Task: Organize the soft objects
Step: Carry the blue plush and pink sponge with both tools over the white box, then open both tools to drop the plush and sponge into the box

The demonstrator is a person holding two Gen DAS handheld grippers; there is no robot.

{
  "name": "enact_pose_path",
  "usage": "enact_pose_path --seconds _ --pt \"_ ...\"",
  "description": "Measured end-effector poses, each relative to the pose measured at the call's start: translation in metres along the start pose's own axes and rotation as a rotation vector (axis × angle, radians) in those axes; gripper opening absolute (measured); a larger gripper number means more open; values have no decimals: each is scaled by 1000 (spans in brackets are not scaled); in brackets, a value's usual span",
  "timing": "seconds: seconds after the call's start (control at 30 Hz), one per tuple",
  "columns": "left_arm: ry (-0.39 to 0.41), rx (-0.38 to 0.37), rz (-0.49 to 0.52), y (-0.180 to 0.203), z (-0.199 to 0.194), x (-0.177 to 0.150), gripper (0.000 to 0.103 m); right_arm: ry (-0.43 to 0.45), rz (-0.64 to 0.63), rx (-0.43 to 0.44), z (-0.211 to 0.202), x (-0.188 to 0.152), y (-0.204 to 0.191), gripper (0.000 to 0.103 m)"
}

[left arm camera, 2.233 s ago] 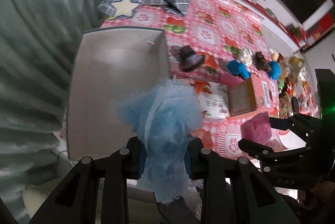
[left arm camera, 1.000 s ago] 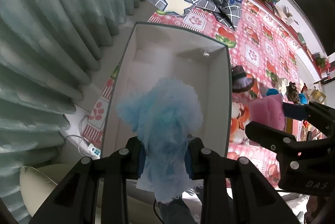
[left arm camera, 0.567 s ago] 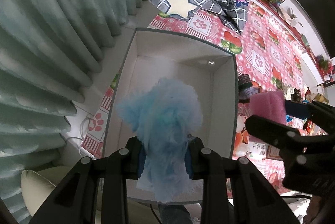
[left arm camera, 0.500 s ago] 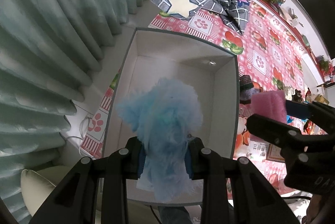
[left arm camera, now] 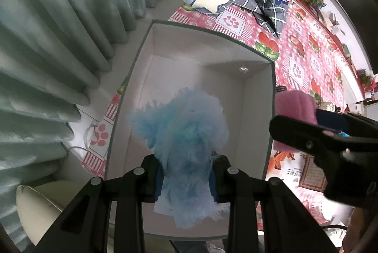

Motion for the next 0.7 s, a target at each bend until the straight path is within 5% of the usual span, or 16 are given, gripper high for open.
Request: enact_pose_path --seconds 0.3,0.4,0.47,0.57,0.63,0.7 --pt "7 -4 -6 -1 -1 -1 40 -6 13 37 3 9 -6 73" --pt "20 -14 -10 -1 -2 0 57 -3 16 52 3 10 -7 73" --pt "32 -20 -20 0 -4 1 81 0 14 52 2 10 -7 74" --pt "46 -37 -42 1 -6 2 85 7 24 61 0 10 -6 91" --pt "51 -46 -62 0 -6 3 87 11 31 68 -2 11 -5 91" --pt "25 -64 -101 -3 -2 0 101 16 38 71 -4 12 -4 91"
Point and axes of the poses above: each gripper's, at about its wrist camera, not at the fingertips, and z roughly the way its jaws point, y to its right, x to its top, the point moved 6 cm from there along z, roughly the way its jaws point, and after that the axes turned 11 degrees about -x, right-handed, at the moved point
